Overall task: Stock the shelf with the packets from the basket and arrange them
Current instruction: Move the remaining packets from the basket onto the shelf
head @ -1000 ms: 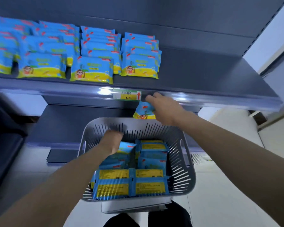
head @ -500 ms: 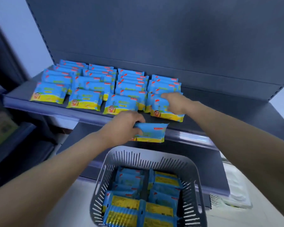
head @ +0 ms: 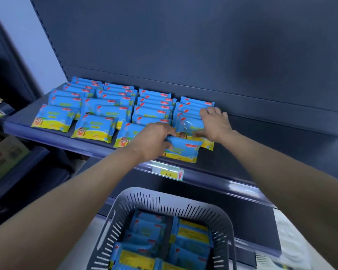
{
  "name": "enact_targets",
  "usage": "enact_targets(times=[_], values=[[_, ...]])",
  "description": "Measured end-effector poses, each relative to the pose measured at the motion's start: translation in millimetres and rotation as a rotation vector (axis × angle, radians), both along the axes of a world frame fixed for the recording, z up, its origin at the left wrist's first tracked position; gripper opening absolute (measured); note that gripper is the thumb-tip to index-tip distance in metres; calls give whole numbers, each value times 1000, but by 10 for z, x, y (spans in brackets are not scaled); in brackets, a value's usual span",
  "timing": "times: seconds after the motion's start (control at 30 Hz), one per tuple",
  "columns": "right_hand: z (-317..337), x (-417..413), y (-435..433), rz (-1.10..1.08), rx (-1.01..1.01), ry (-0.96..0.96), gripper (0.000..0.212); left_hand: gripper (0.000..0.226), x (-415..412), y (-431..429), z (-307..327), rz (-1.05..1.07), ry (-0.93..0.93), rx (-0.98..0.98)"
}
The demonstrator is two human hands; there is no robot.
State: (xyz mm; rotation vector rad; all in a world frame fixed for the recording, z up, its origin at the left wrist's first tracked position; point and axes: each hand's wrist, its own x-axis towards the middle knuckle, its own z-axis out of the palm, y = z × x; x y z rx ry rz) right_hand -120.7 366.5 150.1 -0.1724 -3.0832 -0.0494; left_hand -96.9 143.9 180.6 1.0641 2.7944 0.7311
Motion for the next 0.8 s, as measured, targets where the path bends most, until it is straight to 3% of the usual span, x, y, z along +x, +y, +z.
enact_targets(times=[0.3, 0.53, 0.8], values=[[103, 332, 363, -19, -133, 47, 57, 42, -360, 459, -172, 19, -115, -75], [179, 625, 238, 29, -76, 150, 48, 52, -432, 643, -310, 9, 108, -274], [177, 971, -86, 100, 46, 277, 49, 47, -155, 468, -279, 0, 361, 6]])
